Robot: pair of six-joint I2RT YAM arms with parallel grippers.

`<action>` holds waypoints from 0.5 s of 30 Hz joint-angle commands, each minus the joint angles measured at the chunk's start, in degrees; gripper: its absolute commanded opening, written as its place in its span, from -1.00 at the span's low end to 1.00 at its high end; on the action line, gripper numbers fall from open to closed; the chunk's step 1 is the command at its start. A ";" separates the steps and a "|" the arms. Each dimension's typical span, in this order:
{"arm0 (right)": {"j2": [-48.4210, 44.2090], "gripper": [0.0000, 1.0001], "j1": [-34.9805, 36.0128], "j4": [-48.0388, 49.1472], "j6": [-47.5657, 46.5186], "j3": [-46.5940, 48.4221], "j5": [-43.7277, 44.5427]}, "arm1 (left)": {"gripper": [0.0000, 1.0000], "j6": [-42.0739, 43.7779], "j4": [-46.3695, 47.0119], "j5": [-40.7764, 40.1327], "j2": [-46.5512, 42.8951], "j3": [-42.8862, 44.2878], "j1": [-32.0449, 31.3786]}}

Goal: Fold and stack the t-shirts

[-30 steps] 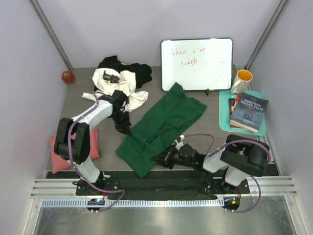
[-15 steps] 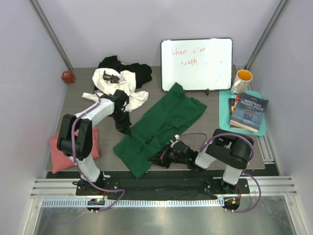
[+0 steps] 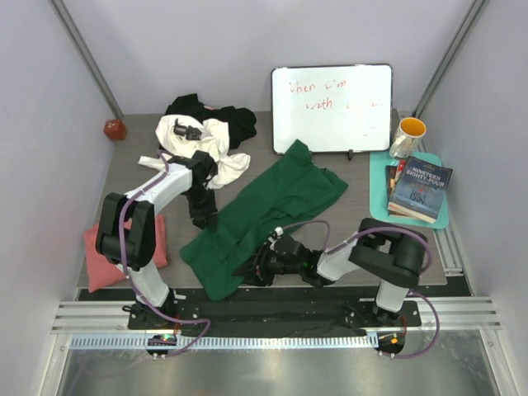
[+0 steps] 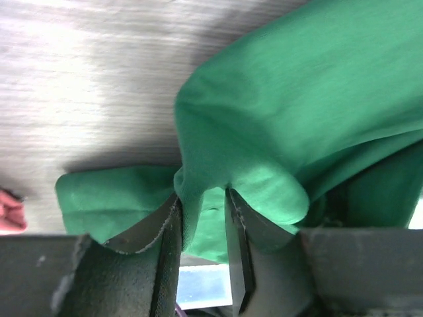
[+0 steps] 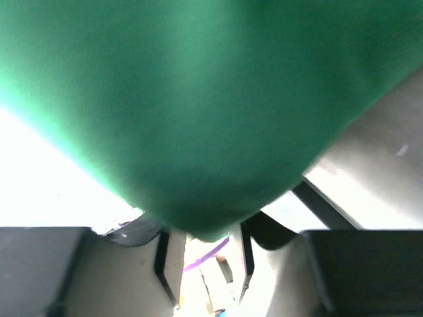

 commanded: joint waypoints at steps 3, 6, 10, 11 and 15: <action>-19.71 -0.22 0.40 -51.77 -16.26 15.07 7.16 | -0.32 0.84 -4.95 -6.48 -2.76 1.63 -0.26; -25.35 -0.22 0.31 -63.76 -19.35 18.25 12.35 | -0.32 0.31 -6.45 -10.87 -3.46 3.04 -0.26; -35.54 -0.22 -0.74 -74.46 -21.89 19.92 19.83 | -0.26 -0.04 -8.29 -15.98 -5.47 5.84 -0.26; -36.52 -0.22 -2.49 -75.98 -22.86 20.10 20.62 | -0.26 -0.04 -8.56 -16.77 -5.74 6.46 -0.26; -37.59 -0.21 -8.02 -80.64 -28.92 21.59 21.93 | -0.26 0.22 -8.83 -17.23 -6.53 9.36 -0.26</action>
